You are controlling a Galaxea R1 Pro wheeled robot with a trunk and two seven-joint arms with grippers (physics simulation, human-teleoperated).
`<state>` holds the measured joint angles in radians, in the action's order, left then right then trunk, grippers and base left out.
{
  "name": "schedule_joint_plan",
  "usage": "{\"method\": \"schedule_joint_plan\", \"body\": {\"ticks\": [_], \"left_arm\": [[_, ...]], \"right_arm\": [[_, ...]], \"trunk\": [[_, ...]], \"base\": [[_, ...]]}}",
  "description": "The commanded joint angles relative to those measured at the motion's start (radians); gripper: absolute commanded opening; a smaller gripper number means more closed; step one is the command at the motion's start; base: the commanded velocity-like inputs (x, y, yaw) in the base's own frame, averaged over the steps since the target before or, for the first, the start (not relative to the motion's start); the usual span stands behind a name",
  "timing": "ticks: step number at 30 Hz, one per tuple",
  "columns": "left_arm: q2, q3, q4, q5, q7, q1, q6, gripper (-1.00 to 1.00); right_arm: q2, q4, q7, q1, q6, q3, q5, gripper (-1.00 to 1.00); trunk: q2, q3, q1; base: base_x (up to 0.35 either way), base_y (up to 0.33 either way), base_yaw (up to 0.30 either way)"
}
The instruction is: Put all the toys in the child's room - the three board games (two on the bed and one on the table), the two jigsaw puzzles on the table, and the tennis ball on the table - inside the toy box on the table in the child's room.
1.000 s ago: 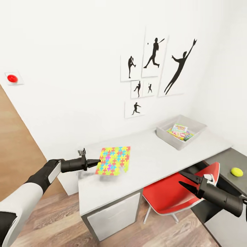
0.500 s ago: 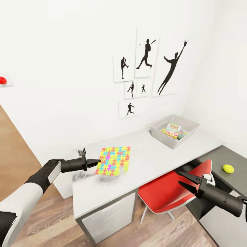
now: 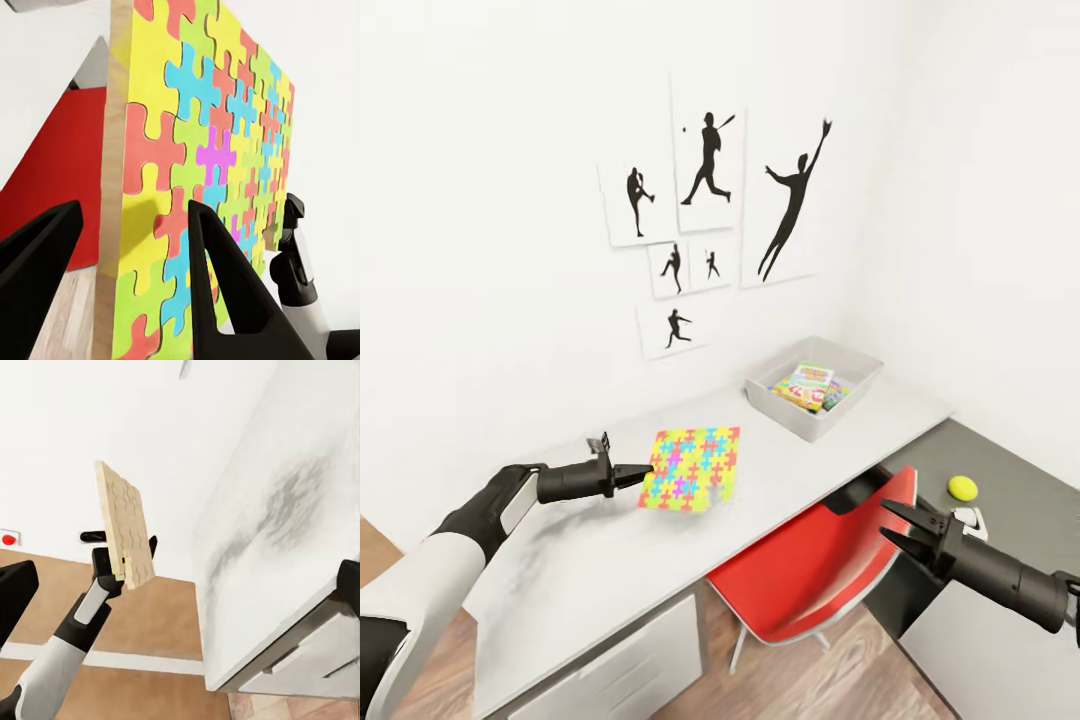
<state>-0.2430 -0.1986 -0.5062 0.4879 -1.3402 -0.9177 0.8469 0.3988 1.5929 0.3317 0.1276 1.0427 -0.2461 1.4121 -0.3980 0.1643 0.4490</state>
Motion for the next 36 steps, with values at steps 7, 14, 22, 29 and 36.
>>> {"method": "schedule_joint_plan", "body": {"ticks": [7, 14, 22, 29, 36], "left_arm": [[-0.001, -0.005, 0.0, 0.007, -0.002, -0.001, 0.009, -1.0], [-0.001, -0.005, 0.0, 0.008, -0.004, 0.0, 0.009, -1.0], [0.0, -0.005, 0.0, 0.008, -0.005, 0.005, 0.007, -1.0], [0.0, -0.005, 0.0, 0.008, -0.005, 0.005, 0.007, -1.0], [0.0, -0.005, 0.0, 0.008, -0.006, 0.005, 0.007, -1.0]], "right_arm": [[0.0, -0.001, 0.01, 0.001, 0.003, 0.0, -0.01, 1.0], [0.0, -0.001, 0.01, 0.001, 0.003, 0.001, -0.01, 1.0], [0.0, -0.001, 0.01, 0.001, 0.003, 0.001, -0.01, 1.0], [0.0, -0.001, 0.01, 0.001, 0.003, 0.001, -0.01, 1.0], [0.0, -0.001, 0.01, 0.001, 0.003, 0.001, -0.01, 1.0]], "trunk": [[-0.002, 0.002, 0.001], [-0.002, 0.002, 0.001], [-0.002, 0.002, 0.001], [-0.002, 0.002, 0.001], [-0.002, 0.002, 0.001]], "base": [[0.236, -0.201, -0.048], [0.154, -0.124, -0.001], [0.007, -0.057, 0.0], [0.0, -0.022, 0.0], [0.003, -0.003, 0.0]]}}
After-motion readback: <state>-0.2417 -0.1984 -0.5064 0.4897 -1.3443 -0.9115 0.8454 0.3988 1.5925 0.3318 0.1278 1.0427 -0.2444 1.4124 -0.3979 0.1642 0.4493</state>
